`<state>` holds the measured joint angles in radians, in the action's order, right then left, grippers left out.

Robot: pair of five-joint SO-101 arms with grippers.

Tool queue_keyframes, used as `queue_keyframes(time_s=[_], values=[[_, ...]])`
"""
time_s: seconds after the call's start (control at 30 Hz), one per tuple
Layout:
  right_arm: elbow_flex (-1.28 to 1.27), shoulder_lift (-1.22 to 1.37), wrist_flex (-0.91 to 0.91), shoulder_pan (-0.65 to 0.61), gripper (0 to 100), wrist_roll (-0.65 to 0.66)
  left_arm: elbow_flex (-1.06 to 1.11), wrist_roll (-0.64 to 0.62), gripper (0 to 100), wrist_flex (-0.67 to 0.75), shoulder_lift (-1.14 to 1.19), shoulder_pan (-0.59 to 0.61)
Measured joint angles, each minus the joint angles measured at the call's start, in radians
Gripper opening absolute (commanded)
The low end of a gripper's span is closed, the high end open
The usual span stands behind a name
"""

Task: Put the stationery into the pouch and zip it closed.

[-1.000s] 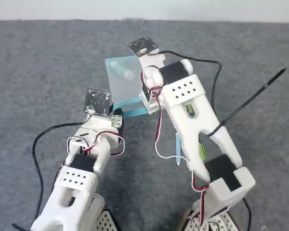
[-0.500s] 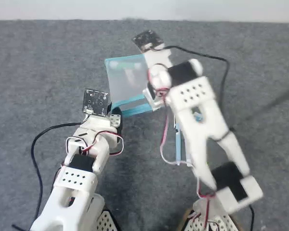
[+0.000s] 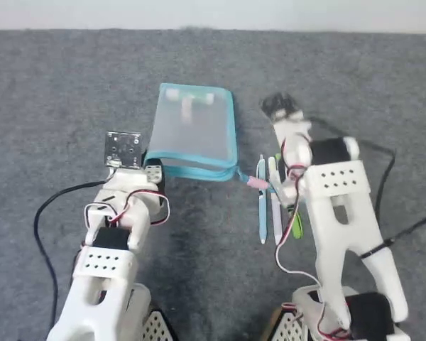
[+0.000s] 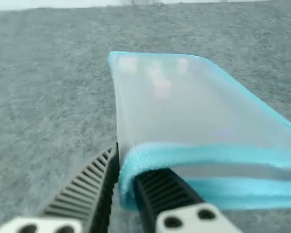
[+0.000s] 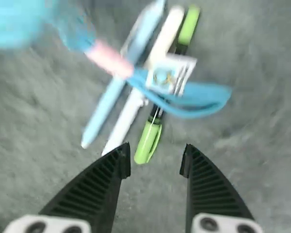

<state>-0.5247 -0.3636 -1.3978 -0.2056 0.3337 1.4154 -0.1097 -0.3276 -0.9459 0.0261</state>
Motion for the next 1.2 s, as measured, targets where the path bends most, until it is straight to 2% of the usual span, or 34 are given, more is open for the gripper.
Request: queue_keyframes(time_s=[0.17, 0.6, 0.73, 0.93, 1.13, 1.2], values=[[-0.219, 0.0, 0.126, 0.017, 17.7, 0.02, 0.0, 0.0, 1, 0.0, 0.0, 0.015], [-0.454, 0.0, 0.391, 0.015, 17.6, 0.025, 0.0, 0.0, 1, 0.0, 0.0, 0.015], [-0.471, -0.002, 0.416, 0.014, 15.7, 0.025, 0.0, 0.0, 1, 0.0, 0.0, 0.015], [-0.471, -0.002, 0.422, 0.017, 1.3, 0.025, 0.0, 0.0, 1, 0.0, 0.0, 0.015], [-0.471, -0.003, 0.428, 0.021, 1.7, 0.023, 0.0, 0.0, 1, 0.0, 0.0, 0.015], [-0.471, -0.003, 0.428, 0.021, 5.6, 0.021, 0.0, 0.0, 1, 0.0, 0.0, 0.015]])
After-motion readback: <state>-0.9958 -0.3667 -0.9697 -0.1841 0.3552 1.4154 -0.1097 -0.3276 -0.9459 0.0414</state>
